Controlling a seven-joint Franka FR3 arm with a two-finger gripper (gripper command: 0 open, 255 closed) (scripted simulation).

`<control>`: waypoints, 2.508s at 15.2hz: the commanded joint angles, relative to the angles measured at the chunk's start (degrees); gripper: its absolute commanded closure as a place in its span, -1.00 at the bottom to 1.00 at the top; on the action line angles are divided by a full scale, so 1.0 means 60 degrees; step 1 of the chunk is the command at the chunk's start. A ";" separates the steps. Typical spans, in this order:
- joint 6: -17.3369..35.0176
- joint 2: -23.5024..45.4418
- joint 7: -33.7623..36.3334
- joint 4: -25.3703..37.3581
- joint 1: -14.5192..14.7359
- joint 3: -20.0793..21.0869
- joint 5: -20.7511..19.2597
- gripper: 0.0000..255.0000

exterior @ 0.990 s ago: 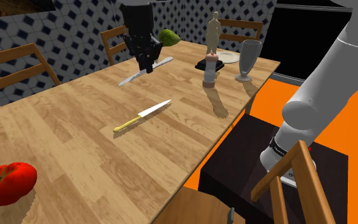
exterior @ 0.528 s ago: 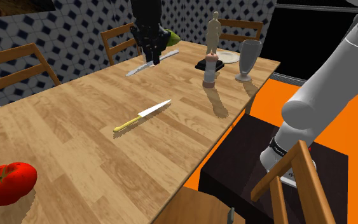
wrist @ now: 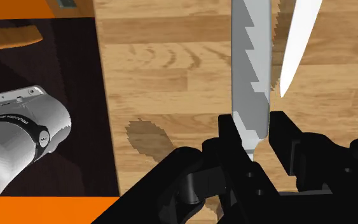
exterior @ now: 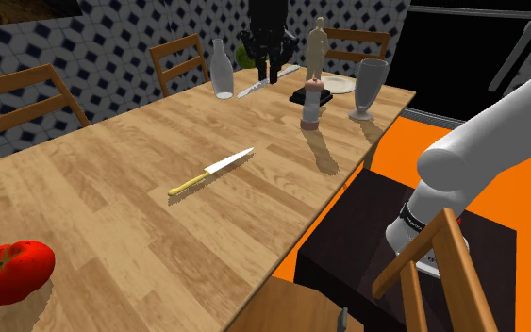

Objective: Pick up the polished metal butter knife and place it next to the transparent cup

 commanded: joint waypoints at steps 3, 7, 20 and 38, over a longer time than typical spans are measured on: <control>-0.0104 -0.0788 -0.1107 -0.0802 -0.0038 -0.0959 0.0047 1.00; -0.0203 -0.1405 -0.2120 -0.1457 -0.0132 -0.1850 -0.0104 1.00; -0.0318 -0.2197 -0.5211 -0.2464 -0.0848 -0.4494 -0.1321 1.00; 0.1239 -0.2241 -0.6643 -0.4114 -0.1285 -0.5676 -0.2001 1.00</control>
